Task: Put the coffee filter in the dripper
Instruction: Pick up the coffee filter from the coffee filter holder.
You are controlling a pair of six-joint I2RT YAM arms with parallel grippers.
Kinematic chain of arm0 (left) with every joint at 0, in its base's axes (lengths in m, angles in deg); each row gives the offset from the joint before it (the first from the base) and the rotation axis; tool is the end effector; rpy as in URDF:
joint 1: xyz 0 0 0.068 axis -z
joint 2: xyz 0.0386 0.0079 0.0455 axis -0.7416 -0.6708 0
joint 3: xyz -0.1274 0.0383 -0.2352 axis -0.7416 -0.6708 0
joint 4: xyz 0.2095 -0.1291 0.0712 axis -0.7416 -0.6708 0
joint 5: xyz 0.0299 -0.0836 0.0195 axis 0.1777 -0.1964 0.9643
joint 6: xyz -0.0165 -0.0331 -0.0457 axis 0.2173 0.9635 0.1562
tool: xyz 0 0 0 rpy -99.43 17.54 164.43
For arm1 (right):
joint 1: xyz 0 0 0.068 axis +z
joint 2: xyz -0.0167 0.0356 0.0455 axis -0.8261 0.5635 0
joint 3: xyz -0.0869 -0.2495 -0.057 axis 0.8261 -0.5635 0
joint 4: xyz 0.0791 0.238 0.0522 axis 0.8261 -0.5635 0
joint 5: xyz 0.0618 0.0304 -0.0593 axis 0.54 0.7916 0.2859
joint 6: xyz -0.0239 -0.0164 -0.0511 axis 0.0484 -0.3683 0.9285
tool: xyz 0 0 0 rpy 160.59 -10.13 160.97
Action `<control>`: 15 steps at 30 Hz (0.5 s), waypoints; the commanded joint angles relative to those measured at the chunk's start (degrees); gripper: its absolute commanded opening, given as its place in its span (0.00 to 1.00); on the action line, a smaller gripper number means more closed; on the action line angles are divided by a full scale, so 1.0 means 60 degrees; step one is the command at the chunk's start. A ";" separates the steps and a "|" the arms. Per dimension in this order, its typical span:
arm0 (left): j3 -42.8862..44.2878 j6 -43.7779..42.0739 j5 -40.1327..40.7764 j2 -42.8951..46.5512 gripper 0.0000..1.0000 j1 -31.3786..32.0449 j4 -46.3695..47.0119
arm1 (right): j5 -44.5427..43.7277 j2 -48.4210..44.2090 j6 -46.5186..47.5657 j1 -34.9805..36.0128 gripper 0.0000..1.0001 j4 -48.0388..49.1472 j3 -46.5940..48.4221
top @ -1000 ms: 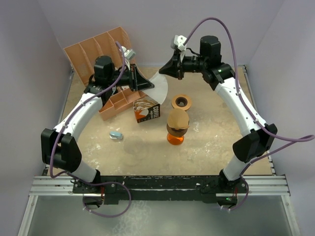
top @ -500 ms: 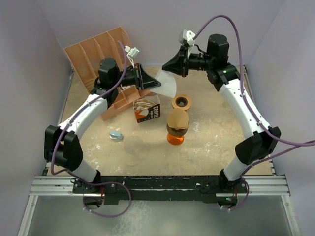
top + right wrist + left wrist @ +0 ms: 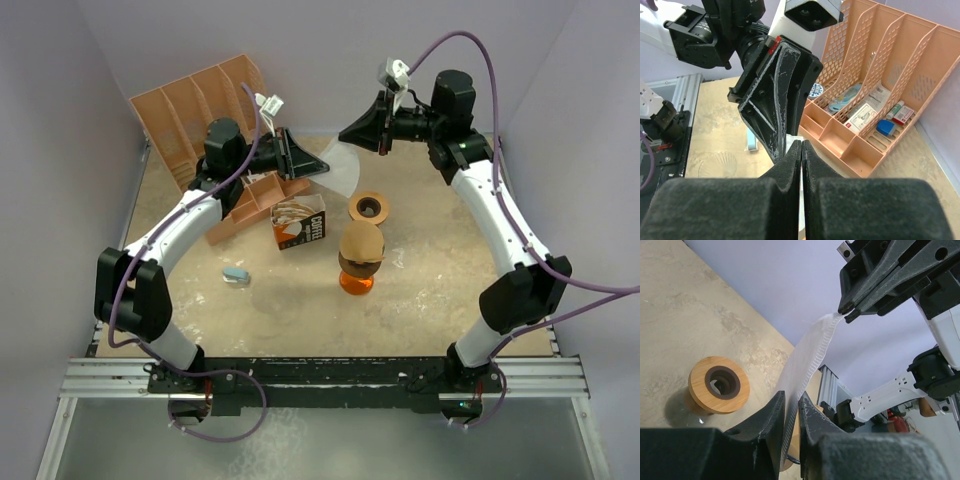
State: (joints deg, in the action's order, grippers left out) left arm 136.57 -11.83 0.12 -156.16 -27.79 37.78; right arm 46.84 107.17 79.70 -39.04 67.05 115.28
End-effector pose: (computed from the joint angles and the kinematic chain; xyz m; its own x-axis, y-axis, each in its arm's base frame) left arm 0.3400 -0.1609 0.3674 -0.6807 -0.2186 -0.6992 0.6776 0.1746 -0.7144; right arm 0.3407 0.1407 0.4627 0.0489 0.0046 -0.9988 -0.9763 0.2111 -0.0468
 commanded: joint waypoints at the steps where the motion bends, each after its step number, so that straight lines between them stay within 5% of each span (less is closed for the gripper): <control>1: 0.0123 -0.0146 0.0094 -0.0029 0.13 0.0057 0.0637 | 0.0462 -0.0207 -0.0432 -0.0088 0.00 0.0696 -0.0058; 4: 0.0114 -0.0230 0.0065 -0.0023 0.00 0.0084 0.0661 | 0.0557 -0.0207 -0.0541 -0.0122 0.00 0.0778 -0.0109; 15: 0.0253 0.2575 0.0424 -0.0316 0.00 0.0284 0.1531 | -0.0006 0.0191 -0.0807 -0.0392 0.00 0.0871 -0.0044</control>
State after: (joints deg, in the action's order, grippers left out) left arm 136.57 -3.85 1.01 -156.90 -26.55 42.96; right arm 47.91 107.28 76.15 -40.48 69.74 114.27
